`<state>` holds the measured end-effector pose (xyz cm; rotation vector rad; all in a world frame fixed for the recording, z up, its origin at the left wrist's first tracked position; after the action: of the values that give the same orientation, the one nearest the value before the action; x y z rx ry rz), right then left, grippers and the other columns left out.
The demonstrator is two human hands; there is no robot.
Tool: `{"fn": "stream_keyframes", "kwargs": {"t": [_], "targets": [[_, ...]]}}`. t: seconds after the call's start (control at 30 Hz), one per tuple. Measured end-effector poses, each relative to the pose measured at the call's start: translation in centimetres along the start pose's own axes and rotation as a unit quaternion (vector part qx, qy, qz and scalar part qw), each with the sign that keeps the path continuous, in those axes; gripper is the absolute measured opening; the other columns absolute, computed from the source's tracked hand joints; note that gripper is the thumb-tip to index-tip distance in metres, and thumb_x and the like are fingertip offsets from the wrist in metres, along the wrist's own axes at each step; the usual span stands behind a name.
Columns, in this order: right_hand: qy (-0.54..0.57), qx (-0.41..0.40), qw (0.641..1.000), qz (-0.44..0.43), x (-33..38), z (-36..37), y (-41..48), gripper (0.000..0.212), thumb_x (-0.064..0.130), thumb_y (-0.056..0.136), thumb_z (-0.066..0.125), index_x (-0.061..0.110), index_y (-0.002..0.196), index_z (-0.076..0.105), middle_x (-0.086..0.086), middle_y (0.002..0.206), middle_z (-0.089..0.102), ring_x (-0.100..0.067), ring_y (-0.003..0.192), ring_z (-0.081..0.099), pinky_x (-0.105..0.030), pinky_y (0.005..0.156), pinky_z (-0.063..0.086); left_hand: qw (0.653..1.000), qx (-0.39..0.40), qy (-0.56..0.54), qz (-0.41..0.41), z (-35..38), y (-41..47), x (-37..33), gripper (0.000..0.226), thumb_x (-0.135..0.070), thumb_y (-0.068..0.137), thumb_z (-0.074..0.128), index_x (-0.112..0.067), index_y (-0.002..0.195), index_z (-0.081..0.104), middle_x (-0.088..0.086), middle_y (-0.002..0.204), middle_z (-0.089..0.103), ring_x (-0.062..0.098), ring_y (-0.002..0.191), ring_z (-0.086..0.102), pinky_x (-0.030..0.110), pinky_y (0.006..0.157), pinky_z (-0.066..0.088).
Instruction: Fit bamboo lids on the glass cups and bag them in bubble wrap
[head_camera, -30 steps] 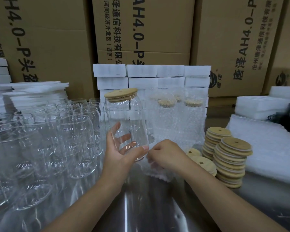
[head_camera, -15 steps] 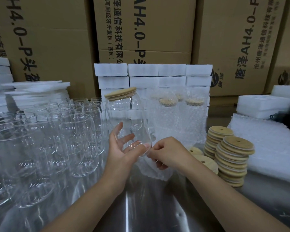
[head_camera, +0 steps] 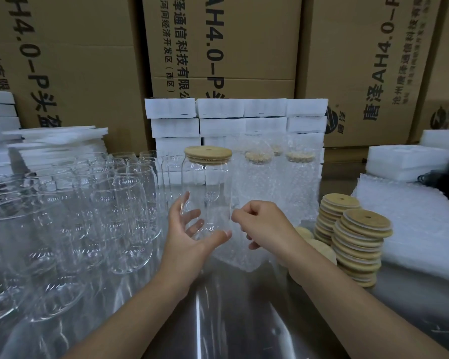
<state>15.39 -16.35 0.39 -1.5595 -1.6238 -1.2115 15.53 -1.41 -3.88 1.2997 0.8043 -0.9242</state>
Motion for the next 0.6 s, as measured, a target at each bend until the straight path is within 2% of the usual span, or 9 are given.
{"fn": "stream_keyframes", "kwargs": {"t": [0.07, 0.1, 0.17, 0.27, 0.3, 0.37, 0.43, 0.5, 0.6], "targets": [[0.005, -0.008, 1.0, -0.011, 0.0, 0.1, 0.2, 0.028, 0.029, 0.083, 0.058, 0.002, 0.087, 0.063, 0.014, 0.053, 0.047, -0.009, 0.057, 0.05, -0.036, 0.067, 0.058, 1.0, 0.006, 0.017, 0.004, 0.0, 0.0, 0.1, 0.095, -0.017, 0.066, 0.088, -0.056, 0.129, 0.029, -0.009, 0.13, 0.046, -0.003, 0.113, 0.049, 0.016, 0.076, 0.043], [0.016, -0.013, 1.0, -0.014, 0.0, 0.1, 0.2, 0.028, 0.029, 0.083, 0.056, 0.002, 0.086, 0.063, 0.014, 0.054, 0.048, -0.009, 0.061, 0.05, -0.042, 0.076, 0.057, 1.0, 0.009, 0.024, 0.003, 0.0, -0.1, 0.2, 0.093, -0.015, 0.068, 0.085, -0.056, 0.128, 0.028, -0.009, 0.13, 0.045, -0.004, 0.112, 0.048, 0.015, 0.075, 0.042], [0.053, -0.015, 0.998, -0.013, 0.3, 0.1, 0.3, 0.025, 0.027, 0.083, 0.053, 0.004, 0.081, 0.064, 0.004, 0.069, 0.056, -0.013, 0.071, 0.054, -0.047, 0.083, 0.053, 0.999, 0.019, 0.03, -0.004, 0.1, -0.1, 0.2, 0.091, -0.014, 0.069, 0.083, -0.055, 0.127, 0.027, -0.007, 0.132, 0.044, -0.001, 0.112, 0.05, 0.016, 0.075, 0.043], [0.134, 0.008, 0.991, 0.015, 0.6, 0.4, 0.4, 0.026, 0.023, 0.088, 0.044, 0.004, 0.089, 0.062, -0.009, 0.092, 0.065, -0.023, 0.087, 0.063, -0.043, 0.083, 0.057, 0.999, 0.038, 0.028, -0.027, 0.2, -0.2, 0.2, 0.093, -0.014, 0.068, 0.083, -0.053, 0.13, 0.027, -0.003, 0.134, 0.043, 0.013, 0.121, 0.05, 0.02, 0.077, 0.046], [0.153, 0.014, 0.988, 0.013, 0.7, 0.4, 0.3, 0.026, 0.027, 0.09, 0.042, 0.008, 0.093, 0.059, -0.011, 0.098, 0.065, -0.024, 0.089, 0.063, -0.041, 0.08, 0.057, 0.998, 0.044, 0.026, -0.034, 0.3, -0.2, 0.2, 0.094, -0.017, 0.065, 0.084, -0.053, 0.132, 0.027, -0.003, 0.134, 0.042, 0.015, 0.122, 0.049, 0.02, 0.077, 0.046], [0.156, 0.013, 0.988, -0.016, 0.7, 0.5, 0.0, 0.034, 0.053, 0.086, 0.042, 0.023, 0.098, 0.05, -0.003, 0.102, 0.062, -0.019, 0.089, 0.063, -0.038, 0.076, 0.056, 0.997, 0.056, 0.025, -0.041, 0.3, -0.2, 0.2, 0.095, -0.021, 0.062, 0.083, -0.053, 0.133, 0.027, -0.004, 0.137, 0.04, 0.015, 0.125, 0.047, 0.022, 0.08, 0.047], [0.119, 0.015, 0.992, -0.045, 0.6, 0.5, -0.4, 0.065, 0.079, 0.065, 0.046, 0.031, 0.108, 0.041, 0.01, 0.104, 0.058, -0.011, 0.095, 0.062, -0.037, 0.082, 0.054, 0.996, 0.074, 0.027, -0.04, 0.3, -0.3, 0.2, 0.092, -0.014, 0.068, 0.083, -0.057, 0.129, 0.029, -0.007, 0.141, 0.038, 0.015, 0.128, 0.044, 0.027, 0.086, 0.047], [0.077, -0.003, 0.995, -0.063, 0.6, 0.5, -0.8, 0.083, 0.081, 0.056, 0.057, 0.037, 0.12, 0.031, 0.017, 0.107, 0.053, -0.007, 0.099, 0.06, -0.037, 0.085, 0.053, 0.994, 0.096, 0.038, -0.037, 0.4, -0.5, 0.2, 0.091, -0.011, 0.069, 0.085, -0.063, 0.121, 0.032, -0.01, 0.143, 0.037, 0.013, 0.128, 0.044, 0.03, 0.094, 0.046], [0.04, -0.047, 0.995, -0.078, 0.6, 0.1, -0.7, 0.087, 0.071, 0.061, 0.07, 0.032, 0.128, 0.031, 0.019, 0.105, 0.053, -0.005, 0.097, 0.059, -0.032, 0.081, 0.052, 0.993, 0.099, 0.045, -0.036, 0.6, -0.6, 0.1, 0.084, -0.02, 0.058, 0.085, -0.061, 0.115, 0.038, -0.017, 0.14, 0.039, 0.008, 0.128, 0.044, 0.029, 0.098, 0.044]]}}
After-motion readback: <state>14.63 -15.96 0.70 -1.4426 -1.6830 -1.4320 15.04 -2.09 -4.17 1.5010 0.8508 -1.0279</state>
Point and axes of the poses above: each hand's wrist, its own y-axis towards the middle knuckle, its own z-axis out of the palm, x = y × z, the point moved 2 cm from there along y, towards the middle knuckle
